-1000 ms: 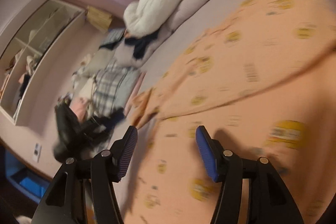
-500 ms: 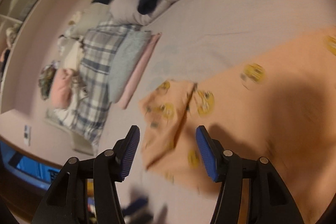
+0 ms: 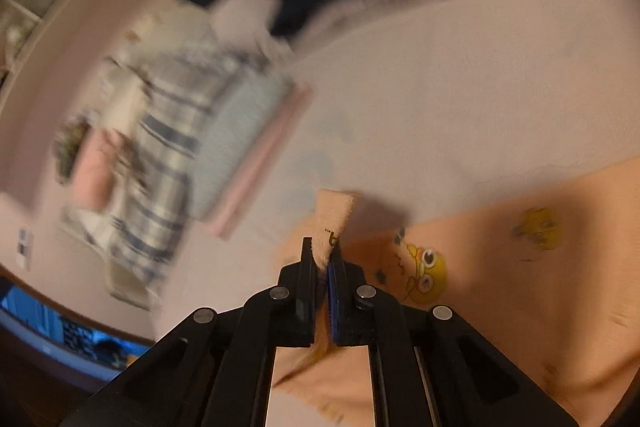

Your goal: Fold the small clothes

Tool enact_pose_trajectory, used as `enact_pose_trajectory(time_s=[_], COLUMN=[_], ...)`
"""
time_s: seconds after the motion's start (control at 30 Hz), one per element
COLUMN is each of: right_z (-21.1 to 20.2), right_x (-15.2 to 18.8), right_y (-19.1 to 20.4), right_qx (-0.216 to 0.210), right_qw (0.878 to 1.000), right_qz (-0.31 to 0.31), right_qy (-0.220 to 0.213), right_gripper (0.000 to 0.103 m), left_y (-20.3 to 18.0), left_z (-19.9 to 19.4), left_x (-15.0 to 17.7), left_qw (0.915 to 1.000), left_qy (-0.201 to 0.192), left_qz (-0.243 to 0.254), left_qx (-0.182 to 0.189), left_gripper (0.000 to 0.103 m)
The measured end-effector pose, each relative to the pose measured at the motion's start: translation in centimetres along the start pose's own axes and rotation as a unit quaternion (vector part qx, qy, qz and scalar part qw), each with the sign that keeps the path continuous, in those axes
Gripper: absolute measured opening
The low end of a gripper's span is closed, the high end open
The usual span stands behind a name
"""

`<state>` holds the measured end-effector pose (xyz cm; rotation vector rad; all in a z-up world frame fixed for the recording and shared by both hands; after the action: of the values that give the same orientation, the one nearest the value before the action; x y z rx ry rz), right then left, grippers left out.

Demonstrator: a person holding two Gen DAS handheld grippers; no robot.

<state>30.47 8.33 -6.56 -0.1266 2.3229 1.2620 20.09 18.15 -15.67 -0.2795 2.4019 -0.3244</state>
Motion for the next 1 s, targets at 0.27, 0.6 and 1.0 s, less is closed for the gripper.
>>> enact_pose_trajectory(time_s=[0.27,0.6,1.0], right_z=[-18.1,-22.9,-21.3], right_x=[-0.9,5.2,2.9], right_y=[-3.0,-17.9,-20.5], right_qx=[0.065,0.178,0.044], right_qw=[0.984,0.972,0.974], right_qz=[-0.048,0.056,0.186], right_qy=[-0.162,-0.145,-0.123], right_gripper=[0.007,0.007,0.038], left_y=[-3.9,-7.9,-9.4], left_z=[-0.5,-0.1,0.6], left_x=[0.6,2.6,3.7], left_qw=[0.9995,0.9968,0.9949], left_qy=[0.004,0.033,0.053], left_qz=[0.026,0.07,0.084], left_qx=[0.017,0.02,0.02], left_gripper=[0.053,0.054,0.055])
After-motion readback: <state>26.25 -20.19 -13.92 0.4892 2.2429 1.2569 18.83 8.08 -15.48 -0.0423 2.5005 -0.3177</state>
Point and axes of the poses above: each gripper's, at about its wrist camera, not at the fingertips, and z roughly the way its jaws point, y to its left, x to its underside, the point moved 10 cm from there along z, roughly the way its jaws point, and after that the axes turned 9 degrees about z, right-handed, at the moved point
